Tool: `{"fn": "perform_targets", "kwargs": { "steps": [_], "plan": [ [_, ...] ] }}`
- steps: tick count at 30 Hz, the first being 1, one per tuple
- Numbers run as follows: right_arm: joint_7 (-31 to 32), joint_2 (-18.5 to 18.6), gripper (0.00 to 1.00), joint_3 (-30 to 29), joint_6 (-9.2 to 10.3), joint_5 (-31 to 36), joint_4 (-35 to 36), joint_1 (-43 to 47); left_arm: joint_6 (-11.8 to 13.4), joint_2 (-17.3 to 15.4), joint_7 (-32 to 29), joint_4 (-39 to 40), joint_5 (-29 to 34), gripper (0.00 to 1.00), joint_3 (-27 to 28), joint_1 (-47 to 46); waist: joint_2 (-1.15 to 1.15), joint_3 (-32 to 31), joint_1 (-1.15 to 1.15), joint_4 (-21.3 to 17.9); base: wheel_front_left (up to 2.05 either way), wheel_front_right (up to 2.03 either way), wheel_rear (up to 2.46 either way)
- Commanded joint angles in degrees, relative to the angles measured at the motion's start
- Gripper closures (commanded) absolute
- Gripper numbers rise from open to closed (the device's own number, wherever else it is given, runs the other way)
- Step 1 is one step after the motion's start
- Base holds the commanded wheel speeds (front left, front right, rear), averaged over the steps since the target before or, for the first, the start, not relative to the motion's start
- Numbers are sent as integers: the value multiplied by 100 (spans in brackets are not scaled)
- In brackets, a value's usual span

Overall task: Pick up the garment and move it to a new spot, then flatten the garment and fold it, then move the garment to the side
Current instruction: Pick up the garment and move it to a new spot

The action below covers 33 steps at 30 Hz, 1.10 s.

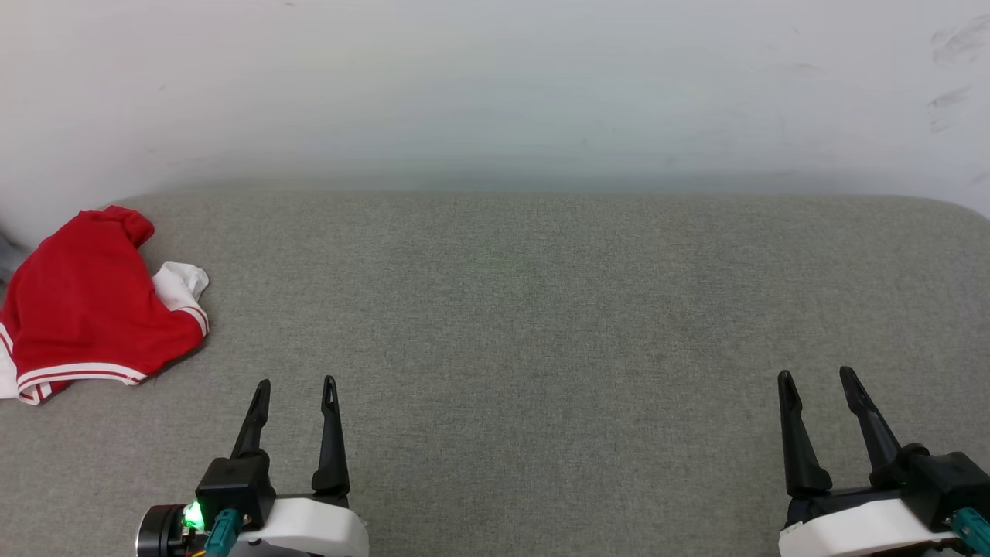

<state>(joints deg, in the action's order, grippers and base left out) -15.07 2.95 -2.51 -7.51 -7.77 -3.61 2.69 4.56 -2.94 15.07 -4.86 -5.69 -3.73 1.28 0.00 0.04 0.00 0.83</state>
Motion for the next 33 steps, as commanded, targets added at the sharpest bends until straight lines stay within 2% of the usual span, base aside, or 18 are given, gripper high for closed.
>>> {"fn": "perform_targets", "kwargs": {
  "steps": [1, 8, 14, 33],
  "plan": [
    [-16, -13, 0, -4, 4, -27, -4, 32, 11, 9, 16, -1, 9, 0, -12, 22, 0, 2, 0, 2, 0, 0, 0],
    [-16, -13, 0, -6, 4, -42, 5, 64, 10, 8, 17, -27, -14, 0, -33, 10, 0, 0, 0, 51, 0, 0, 0],
    [-16, -14, 0, 2, 4, -42, 60, 87, -1, 8, 16, -23, -7, 0, -28, -35, 0, 0, 0, 262, 0, 0, 0],
    [-15, -14, 0, 50, 4, -57, 136, 169, -54, 8, 16, -53, -35, 0, 250, 10, 0, 12, 0, 1633, 0, 0, 0]
  ]
}}
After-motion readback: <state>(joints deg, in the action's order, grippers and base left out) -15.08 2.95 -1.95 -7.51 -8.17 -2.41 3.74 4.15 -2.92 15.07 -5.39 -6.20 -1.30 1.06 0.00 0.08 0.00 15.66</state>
